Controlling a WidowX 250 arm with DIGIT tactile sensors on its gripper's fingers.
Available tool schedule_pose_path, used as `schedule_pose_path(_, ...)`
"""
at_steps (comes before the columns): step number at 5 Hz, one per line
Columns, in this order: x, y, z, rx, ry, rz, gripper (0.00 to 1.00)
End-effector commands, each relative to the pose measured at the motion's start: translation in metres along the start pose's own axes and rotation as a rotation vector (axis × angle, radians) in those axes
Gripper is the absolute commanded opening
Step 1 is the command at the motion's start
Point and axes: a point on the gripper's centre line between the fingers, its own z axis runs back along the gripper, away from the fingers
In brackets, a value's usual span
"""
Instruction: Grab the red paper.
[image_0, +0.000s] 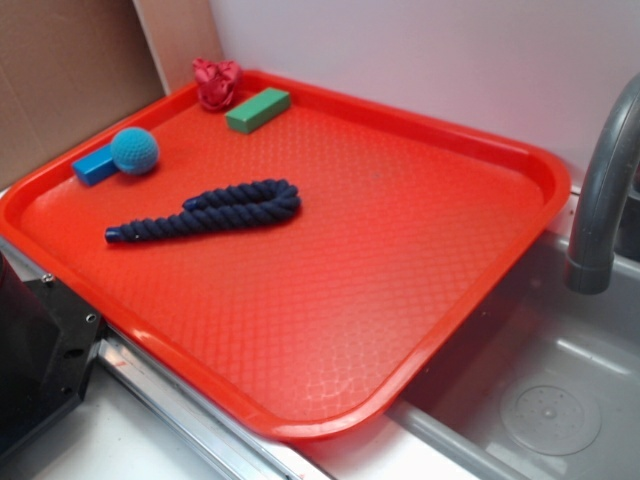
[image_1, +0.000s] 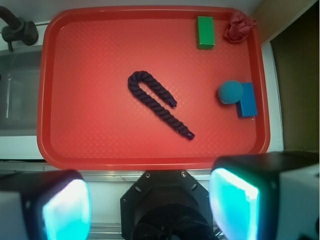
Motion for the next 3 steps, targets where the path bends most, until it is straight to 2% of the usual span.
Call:
schedule_pose_path(1, 0.000, 0.000, 0.000, 0.000, 0.000, 0.000, 1.00)
schedule_pose_path(2, 0.026, 0.042, -0.034, 0.063, -0.034, 0.197, 1.00)
schedule_pose_path(3, 0.068, 0.077, -0.070, 0.087, -0.031, 0.307, 1.00)
